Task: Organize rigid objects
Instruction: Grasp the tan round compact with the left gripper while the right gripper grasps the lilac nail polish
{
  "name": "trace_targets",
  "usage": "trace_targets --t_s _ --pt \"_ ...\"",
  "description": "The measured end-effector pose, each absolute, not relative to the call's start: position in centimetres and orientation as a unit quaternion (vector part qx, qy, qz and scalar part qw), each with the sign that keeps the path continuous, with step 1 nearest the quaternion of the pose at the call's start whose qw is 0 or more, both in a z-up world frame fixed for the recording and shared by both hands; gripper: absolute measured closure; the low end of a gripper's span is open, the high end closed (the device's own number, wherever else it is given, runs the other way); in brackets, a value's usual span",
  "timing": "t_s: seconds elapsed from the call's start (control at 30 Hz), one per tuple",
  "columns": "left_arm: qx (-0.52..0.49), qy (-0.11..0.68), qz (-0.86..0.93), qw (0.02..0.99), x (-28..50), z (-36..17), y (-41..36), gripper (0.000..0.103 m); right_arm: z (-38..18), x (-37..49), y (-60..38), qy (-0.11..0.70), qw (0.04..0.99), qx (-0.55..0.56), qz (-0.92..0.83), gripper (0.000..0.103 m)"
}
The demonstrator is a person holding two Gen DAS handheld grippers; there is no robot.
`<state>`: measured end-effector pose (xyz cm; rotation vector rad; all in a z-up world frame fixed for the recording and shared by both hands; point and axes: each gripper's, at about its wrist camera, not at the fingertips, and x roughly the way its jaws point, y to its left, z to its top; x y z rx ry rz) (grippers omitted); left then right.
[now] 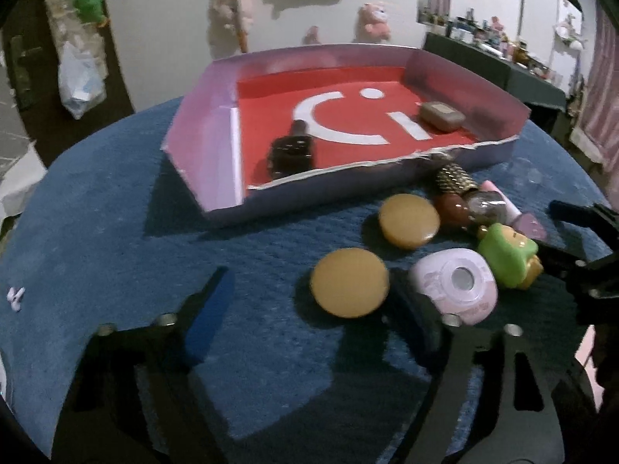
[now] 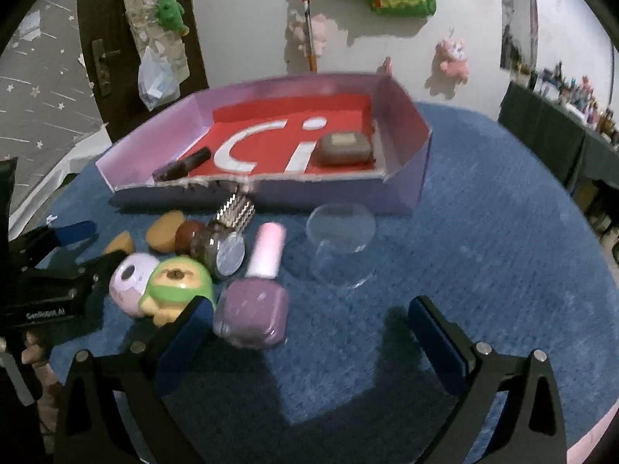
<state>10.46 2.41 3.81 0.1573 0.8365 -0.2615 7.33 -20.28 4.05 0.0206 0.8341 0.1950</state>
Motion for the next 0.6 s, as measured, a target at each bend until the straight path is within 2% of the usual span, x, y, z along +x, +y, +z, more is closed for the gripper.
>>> trace_targets --t_s 0.17,0.2,0.37,0.43,0.5,0.6 --pt "0.074 0.409 -0.142 0.898 10.7 3.5 1.8 0.054 3.9 7.0 -20.2 0.390 0.916 0.011 0.090 0.002" --pt "0.073 0.407 -0.145 0.899 10.7 3.5 1.8 0.057 3.8 6.9 -20.2 0.387 0.917 0.010 0.091 0.005" --pt "0.060 0.406 -0.154 0.899 10.7 3.5 1.7 0.067 3.9 6.4 -19.8 0.373 0.921 0.023 0.112 0.027" --pt "0.060 0.404 -0.154 0.900 10.5 3.5 1.5 0.067 3.9 6.2 -19.6 0.365 0.922 0.031 0.126 0.045" --pt "0.060 0.402 -0.154 0.901 10.3 3.5 1.6 0.067 3.8 6.1 -19.4 0.362 0.919 0.044 0.148 0.058" --pt "0.049 0.402 -0.157 0.901 10.0 3.7 1.9 0.067 3.9 5.8 -19.1 0.356 0.922 0.036 0.150 0.060"
